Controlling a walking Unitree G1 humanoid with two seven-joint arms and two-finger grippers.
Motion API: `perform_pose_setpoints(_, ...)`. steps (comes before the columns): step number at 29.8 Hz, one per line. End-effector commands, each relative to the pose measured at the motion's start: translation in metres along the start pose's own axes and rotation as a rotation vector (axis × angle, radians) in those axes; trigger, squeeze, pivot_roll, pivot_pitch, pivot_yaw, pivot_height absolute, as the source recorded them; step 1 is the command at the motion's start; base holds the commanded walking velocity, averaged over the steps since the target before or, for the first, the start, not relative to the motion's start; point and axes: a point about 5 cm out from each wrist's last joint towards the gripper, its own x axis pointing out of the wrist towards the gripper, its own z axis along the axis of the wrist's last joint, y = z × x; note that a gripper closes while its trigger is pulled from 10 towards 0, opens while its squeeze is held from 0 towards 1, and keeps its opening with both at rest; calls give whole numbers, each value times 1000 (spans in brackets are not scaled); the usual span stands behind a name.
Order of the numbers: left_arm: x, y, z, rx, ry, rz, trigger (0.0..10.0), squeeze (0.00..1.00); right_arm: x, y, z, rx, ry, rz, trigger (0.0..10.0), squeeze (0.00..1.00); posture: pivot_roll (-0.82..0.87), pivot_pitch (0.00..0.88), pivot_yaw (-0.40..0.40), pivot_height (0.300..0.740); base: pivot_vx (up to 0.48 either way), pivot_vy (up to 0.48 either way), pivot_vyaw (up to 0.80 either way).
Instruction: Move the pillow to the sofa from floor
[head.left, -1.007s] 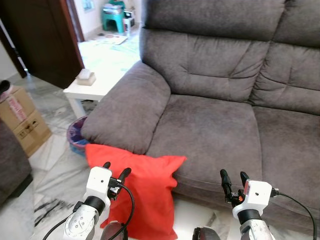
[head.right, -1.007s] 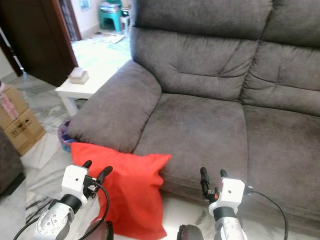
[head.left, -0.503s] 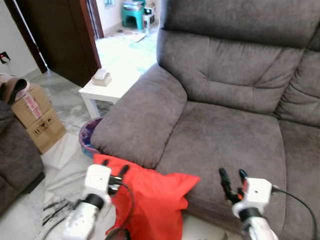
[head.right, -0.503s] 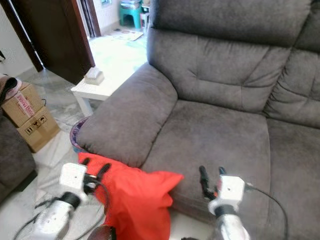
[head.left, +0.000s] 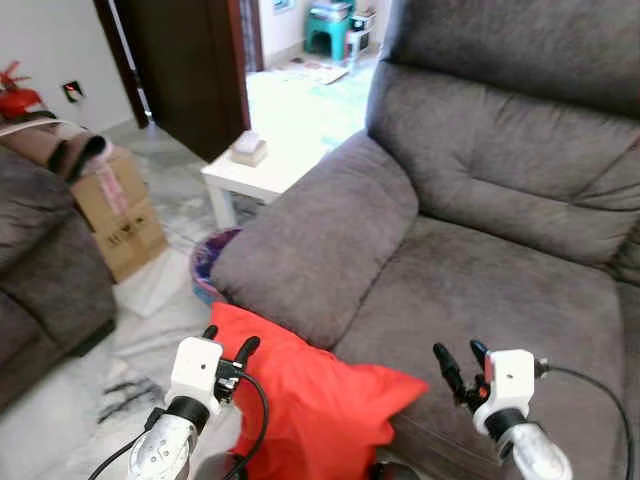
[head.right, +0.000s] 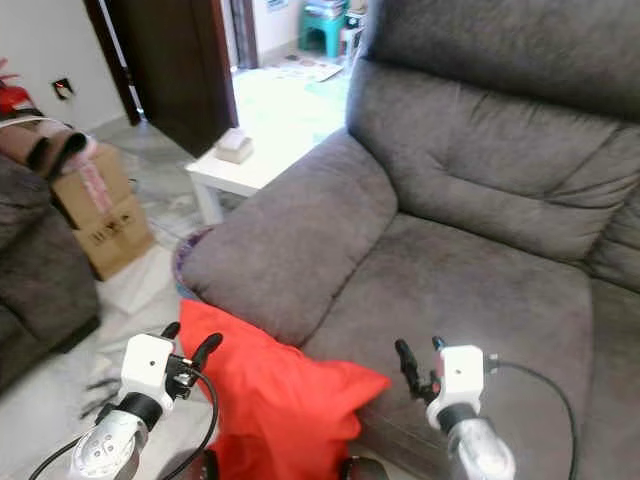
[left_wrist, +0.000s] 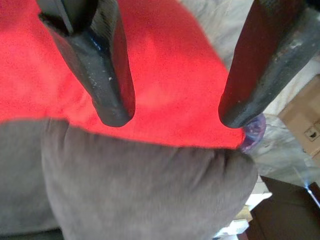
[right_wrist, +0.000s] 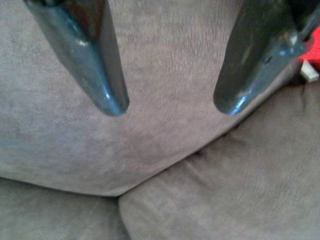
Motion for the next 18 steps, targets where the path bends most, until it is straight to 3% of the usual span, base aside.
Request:
perform_pose_setpoints(1,-9,9,-9,42,29,42,10000,0,0,5,-13,-27,89,78,10000,0,45,95,-29,589,0,0,0)
perform_pose_setpoints(2,-12,11,-13,57,42,52,10000,0,1,6,-14,-47,103,102,10000,0,50,92,-33,589,0,0,0)
perform_pose_setpoints(3,-25,26,-23,105,85,144,10000,0,7,7,-9,-23,106,141,10000,0,70,79,-48,589,0,0,0)
perform_pose_setpoints(5,-36,41,-29,137,119,239,10000,0,13,10,-4,17,105,187,10000,0,86,77,-57,589,0,0,0)
perform_pose_setpoints(8,-50,57,-36,147,159,364,10000,0,20,18,0,12,120,300,10000,0,105,85,-69,589,0,0,0)
perform_pose_setpoints(12,-55,60,-33,150,144,399,10000,0,26,21,3,12,135,341,10000,0,116,91,-75,589,0,0,0)
perform_pose_setpoints(13,-54,58,-32,146,135,391,10000,0,27,22,4,35,133,356,10000,796,116,91,-75,589,0,0,0)
perform_pose_setpoints(14,-52,56,-30,144,127,381,10000,0,28,23,5,67,131,371,10000,1000,120,93,-77,589,0,0,0)
perform_pose_setpoints(15,-49,51,-28,140,114,364,10000,0,29,26,5,120,138,410,10000,1000,121,95,-78,589,0,0,0)
perform_pose_setpoints(18,-46,47,-26,142,99,355,10000,0,27,24,0,160,185,424,10000,1000,120,99,-80,589,0,0,0)
